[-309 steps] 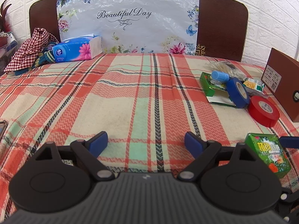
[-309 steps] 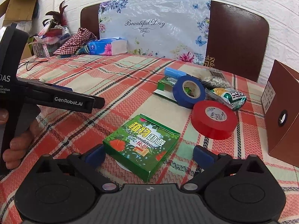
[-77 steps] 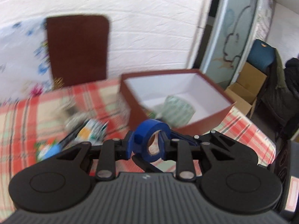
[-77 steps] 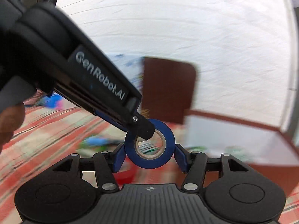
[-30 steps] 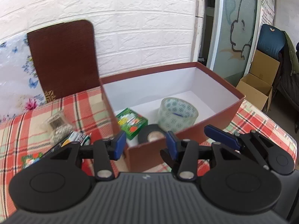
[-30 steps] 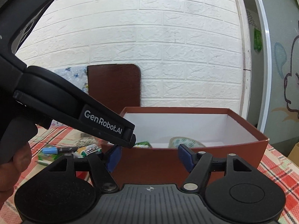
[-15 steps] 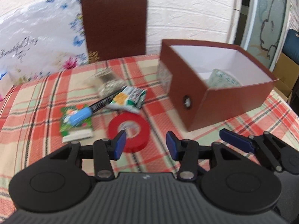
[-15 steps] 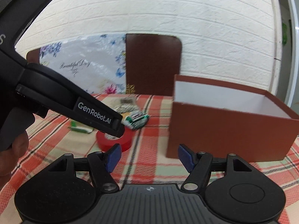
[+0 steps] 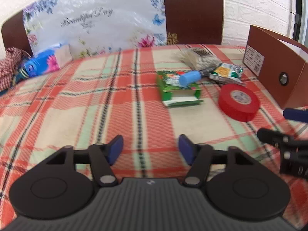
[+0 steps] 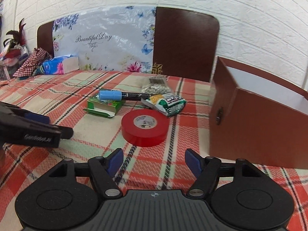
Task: Organize objects
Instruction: 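Move the right tool to the red tape roll and grasp it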
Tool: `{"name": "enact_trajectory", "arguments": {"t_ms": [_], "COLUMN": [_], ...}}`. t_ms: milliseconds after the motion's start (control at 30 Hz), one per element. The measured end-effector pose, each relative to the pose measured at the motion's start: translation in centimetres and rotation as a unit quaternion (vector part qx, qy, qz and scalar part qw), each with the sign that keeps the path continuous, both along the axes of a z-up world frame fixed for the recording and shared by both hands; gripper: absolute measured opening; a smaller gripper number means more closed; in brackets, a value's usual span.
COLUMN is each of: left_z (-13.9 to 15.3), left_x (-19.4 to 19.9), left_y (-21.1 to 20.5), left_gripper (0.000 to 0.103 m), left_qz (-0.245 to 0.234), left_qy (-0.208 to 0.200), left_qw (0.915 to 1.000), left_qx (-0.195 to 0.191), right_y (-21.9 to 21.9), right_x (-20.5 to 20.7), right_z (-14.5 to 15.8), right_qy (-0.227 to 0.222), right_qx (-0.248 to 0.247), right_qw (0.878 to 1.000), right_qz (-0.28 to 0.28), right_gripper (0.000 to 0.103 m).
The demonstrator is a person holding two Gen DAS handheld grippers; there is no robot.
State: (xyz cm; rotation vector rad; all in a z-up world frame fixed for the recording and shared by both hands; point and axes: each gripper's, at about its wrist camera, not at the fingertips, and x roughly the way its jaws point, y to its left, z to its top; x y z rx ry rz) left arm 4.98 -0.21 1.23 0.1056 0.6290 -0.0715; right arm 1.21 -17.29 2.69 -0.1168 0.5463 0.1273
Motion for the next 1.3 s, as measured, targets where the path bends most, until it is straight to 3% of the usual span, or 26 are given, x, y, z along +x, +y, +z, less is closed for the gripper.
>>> {"name": "enact_trajectory", "arguments": {"t_ms": [100,233,400,500,533,733,1067,1300], "left_z": [-0.2,-0.2,-0.5,-0.4,-0.4,-0.5,-0.4,-0.5], "left_x": [-0.2,-0.1,-0.2,-0.2,-0.2,-0.2,-0.2,-0.4], "left_y": [1.2,0.9,1.2,1.2,1.2,1.3,1.2,1.4], "left_gripper": [0.077,0.077,0.077,0.077,0.077,0.078,0.079,0.080], "left_qz": [-0.004,-0.005,-0.005,-0.005,-0.005,-0.005,-0.005,-0.004], "left_qy": [-0.013,-0.018,-0.018,-0.018,-0.018,-0.018,-0.018,-0.019], "left_qw": [0.9995,0.9997,0.9996,0.9996,0.9996,0.9996,0.9996,0.9997], "left_qx": [-0.027,-0.018,-0.022,-0.022,-0.022,-0.022,-0.021,-0.017], "right_y": [0.8,1.7,2.0,1.4,1.4,1.6,1.1,1.2], "right_x": [2.1,4.7,6.5,6.6,6.4,4.5,-3.7,-3.8], "right_z": [-0.3,-0.5,-0.8,-0.9,-0.9,-0.8,-0.9,-0.9], "right_qy": [0.007,0.014,0.022,0.029,0.027,0.021,0.023,0.025], "right_qx": [-0.006,-0.017,-0.016,0.005,0.006,-0.001,0.015,0.013], "right_qw": [1.000,1.000,0.999,0.999,0.999,1.000,0.998,0.998], "right_qz": [0.005,0.009,0.018,0.020,0.020,0.017,0.054,0.048], "right_gripper": [0.072,0.073,0.083,0.077,0.072,0.072,0.073,0.077]}}
